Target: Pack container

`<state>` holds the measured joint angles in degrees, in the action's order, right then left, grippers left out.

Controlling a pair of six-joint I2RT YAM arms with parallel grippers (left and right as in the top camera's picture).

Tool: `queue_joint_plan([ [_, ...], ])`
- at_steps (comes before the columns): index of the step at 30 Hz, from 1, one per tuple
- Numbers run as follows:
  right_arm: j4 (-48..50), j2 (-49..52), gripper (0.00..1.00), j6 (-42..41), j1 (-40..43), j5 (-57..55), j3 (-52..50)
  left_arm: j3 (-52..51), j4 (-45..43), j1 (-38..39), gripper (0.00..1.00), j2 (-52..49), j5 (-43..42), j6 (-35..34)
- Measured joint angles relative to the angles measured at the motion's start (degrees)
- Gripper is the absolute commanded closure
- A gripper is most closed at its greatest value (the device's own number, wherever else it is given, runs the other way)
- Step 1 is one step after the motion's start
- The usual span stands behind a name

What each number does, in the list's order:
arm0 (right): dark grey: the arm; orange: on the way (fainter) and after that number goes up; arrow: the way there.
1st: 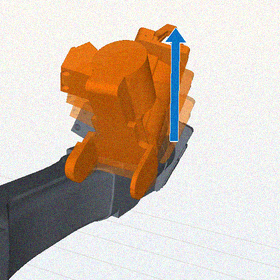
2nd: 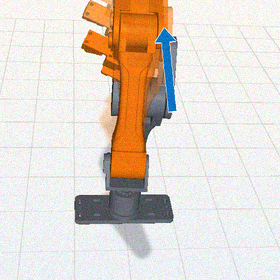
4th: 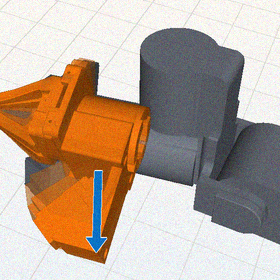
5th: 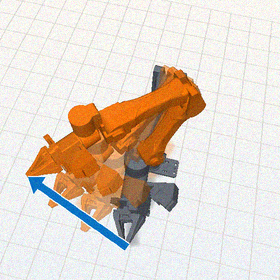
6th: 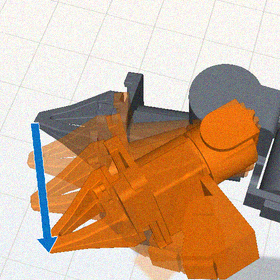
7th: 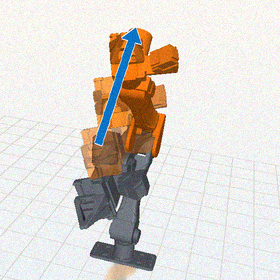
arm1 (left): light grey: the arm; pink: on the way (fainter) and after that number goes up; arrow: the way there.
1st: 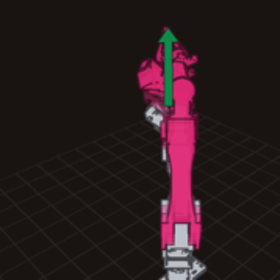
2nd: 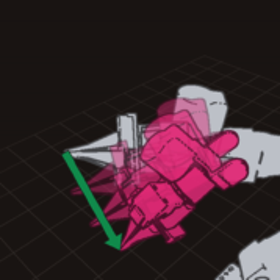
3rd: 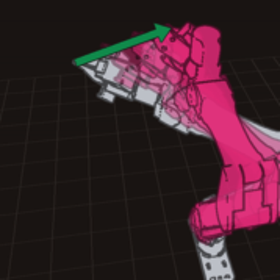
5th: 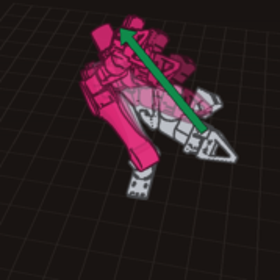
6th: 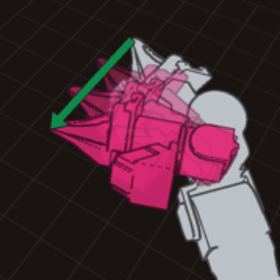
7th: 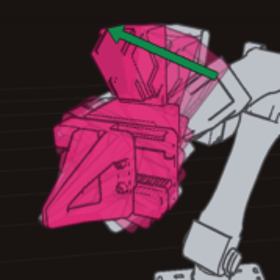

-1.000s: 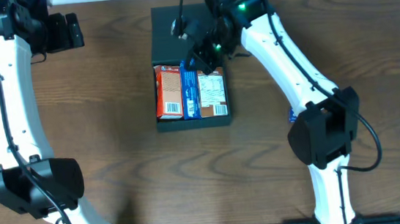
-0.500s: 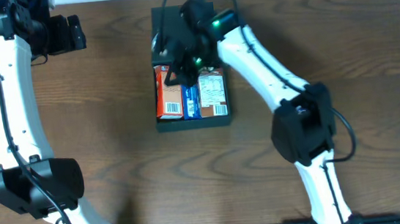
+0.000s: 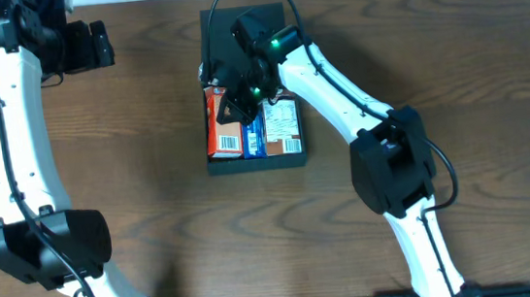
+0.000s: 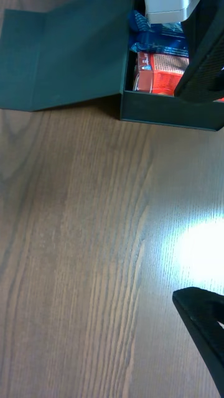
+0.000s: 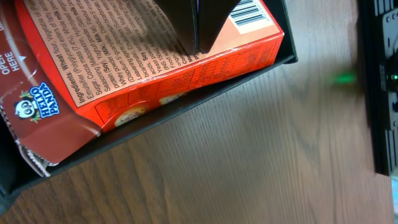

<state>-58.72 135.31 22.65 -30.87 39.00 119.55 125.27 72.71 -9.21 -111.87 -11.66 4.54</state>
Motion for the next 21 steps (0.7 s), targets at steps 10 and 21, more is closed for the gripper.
queue_joint_plan([
  [10,1.44,0.92,0.98,-2.1,0.0,0.83,0.0,0.0,0.0,0.0,0.05,0.0,0.0,0.0],
  [21,1.29,1.09,0.99,-3.34,0.17,1.14,0.31,0.0,-0.02,0.0,0.05,0.0,0.0,0.0],
])
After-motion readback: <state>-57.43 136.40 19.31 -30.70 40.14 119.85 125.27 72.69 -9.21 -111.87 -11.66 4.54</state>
